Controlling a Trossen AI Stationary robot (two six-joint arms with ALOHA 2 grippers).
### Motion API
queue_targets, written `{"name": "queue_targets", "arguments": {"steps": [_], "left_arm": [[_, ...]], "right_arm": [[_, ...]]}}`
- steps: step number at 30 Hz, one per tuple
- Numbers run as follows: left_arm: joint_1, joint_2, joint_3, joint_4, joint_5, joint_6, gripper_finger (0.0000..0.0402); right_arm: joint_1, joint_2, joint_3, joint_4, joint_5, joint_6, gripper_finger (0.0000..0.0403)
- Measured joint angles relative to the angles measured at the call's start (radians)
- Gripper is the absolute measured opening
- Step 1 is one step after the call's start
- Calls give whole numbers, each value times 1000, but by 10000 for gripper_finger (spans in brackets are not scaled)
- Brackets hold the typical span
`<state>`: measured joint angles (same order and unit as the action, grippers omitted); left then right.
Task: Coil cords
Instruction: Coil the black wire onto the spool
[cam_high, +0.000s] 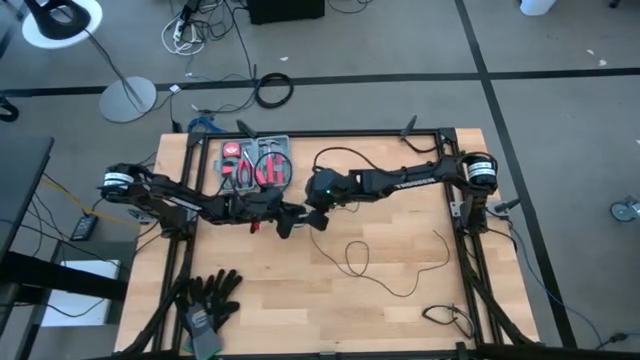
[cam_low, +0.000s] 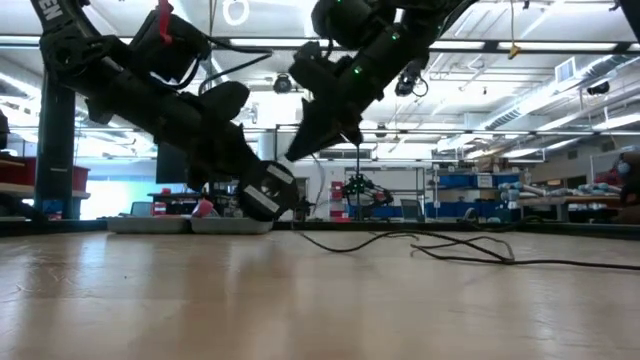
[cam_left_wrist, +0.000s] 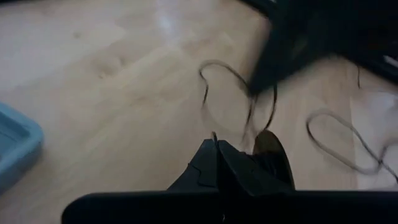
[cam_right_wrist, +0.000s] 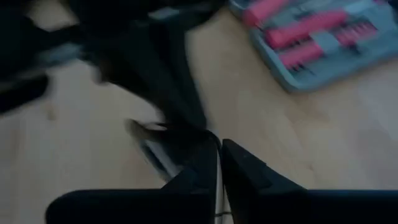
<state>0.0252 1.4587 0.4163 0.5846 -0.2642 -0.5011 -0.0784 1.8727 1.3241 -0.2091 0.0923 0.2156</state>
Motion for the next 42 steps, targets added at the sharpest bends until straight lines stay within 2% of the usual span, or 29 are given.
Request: {"name": "queue_targets", "arguments": {"steps": [10, 17, 26, 31, 34, 37, 42], "left_arm": [[0, 0, -1, -66, -30, -23, 0], [1, 0, -1, -82, -44, -23, 0], [1, 0, 0, -82, -48, -27, 0], [1, 0, 0, -77, -48, -27, 0], [1, 0, 0, -65, -48, -27, 0], [1, 0, 0, -45, -48, -27, 0], [1, 0, 0, 7, -36, -27, 0]], "right_arm": [[22, -1, -1, -156, -10, 2, 83], [62, 1, -94, -118, 20, 84, 94], [128, 1, -278, 269, 65, 157, 90], [145, 1, -358, 387, 239, 223, 87], [155, 3, -397, 436, 280, 236, 64], [166, 6, -432, 559, 280, 227, 14], [174, 6, -453, 615, 365, 250, 2]]}}
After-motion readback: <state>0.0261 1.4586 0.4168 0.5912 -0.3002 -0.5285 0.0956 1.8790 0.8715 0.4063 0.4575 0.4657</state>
